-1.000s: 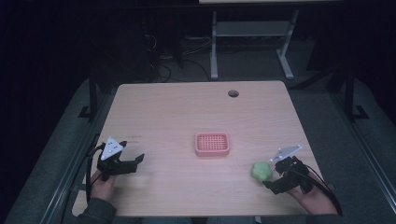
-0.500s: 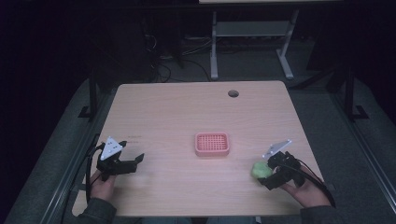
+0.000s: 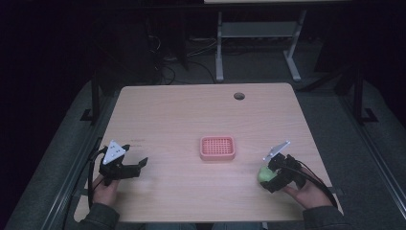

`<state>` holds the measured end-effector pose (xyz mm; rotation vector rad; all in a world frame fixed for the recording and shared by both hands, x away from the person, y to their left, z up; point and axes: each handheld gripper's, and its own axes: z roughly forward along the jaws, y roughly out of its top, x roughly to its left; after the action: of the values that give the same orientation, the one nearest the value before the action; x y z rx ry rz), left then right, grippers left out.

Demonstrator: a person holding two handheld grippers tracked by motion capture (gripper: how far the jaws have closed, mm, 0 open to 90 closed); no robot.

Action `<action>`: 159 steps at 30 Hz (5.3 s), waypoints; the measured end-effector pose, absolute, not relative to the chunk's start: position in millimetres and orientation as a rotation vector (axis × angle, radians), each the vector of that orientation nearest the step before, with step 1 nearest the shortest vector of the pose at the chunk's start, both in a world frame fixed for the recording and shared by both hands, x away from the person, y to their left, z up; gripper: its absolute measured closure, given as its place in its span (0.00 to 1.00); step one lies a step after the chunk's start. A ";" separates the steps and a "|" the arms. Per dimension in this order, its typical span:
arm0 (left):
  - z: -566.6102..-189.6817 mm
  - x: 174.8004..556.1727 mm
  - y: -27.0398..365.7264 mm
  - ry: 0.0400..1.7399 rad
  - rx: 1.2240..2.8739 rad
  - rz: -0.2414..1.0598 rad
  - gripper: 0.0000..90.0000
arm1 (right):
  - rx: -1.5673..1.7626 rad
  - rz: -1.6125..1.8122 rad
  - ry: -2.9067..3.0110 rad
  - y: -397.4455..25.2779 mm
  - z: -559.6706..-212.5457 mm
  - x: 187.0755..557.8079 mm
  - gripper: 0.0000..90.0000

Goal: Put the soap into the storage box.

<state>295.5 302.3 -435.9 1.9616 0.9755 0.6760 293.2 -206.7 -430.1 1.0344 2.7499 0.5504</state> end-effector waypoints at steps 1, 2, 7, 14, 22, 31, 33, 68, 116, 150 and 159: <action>-435.8 295.3 302.2 0.975 1.962 0.676 0.16 | 1.033 0.543 2.751 -205.9 -430.7 293.9 0.16; -435.8 295.3 302.2 0.975 1.962 0.676 0.16 | 1.033 0.543 2.751 -205.9 -430.7 293.9 0.16; -435.5 295.4 302.0 0.977 1.959 0.676 0.16 | 1.019 0.523 2.763 -202.1 -435.9 297.9 0.16; -435.3 295.4 302.4 0.974 1.954 0.676 0.16 | 1.040 0.484 2.777 -200.5 -440.5 302.3 0.16; -435.0 295.2 302.6 0.973 1.953 0.677 0.16 | 1.040 0.459 2.787 -198.4 -441.4 305.3 0.17; -435.1 295.3 302.5 0.974 1.955 0.676 0.16 | 1.045 0.442 2.794 -197.3 -446.3 306.1 0.21; -435.2 295.2 302.1 0.976 1.956 0.676 0.16 | 1.038 0.445 2.801 -197.1 -446.5 305.9 0.23; -434.0 294.6 303.3 0.971 1.948 0.677 0.16 | 1.034 0.446 2.797 -197.9 -446.5 306.4 0.28; -432.7 294.0 304.0 0.971 1.938 0.679 0.16 | 0.984 0.503 2.794 -189.9 -431.9 307.0 0.29; -431.5 293.3 304.8 0.979 1.933 0.668 0.16 | 0.871 0.574 2.836 -154.1 -394.1 349.5 0.29; -431.4 293.5 305.5 0.978 1.928 0.672 0.16 | 0.841 0.589 2.863 -144.4 -388.2 359.1 0.29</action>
<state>293.5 305.5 -431.4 1.9278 0.9778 0.6721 359.1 -144.4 -388.2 0.8412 2.8635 0.5891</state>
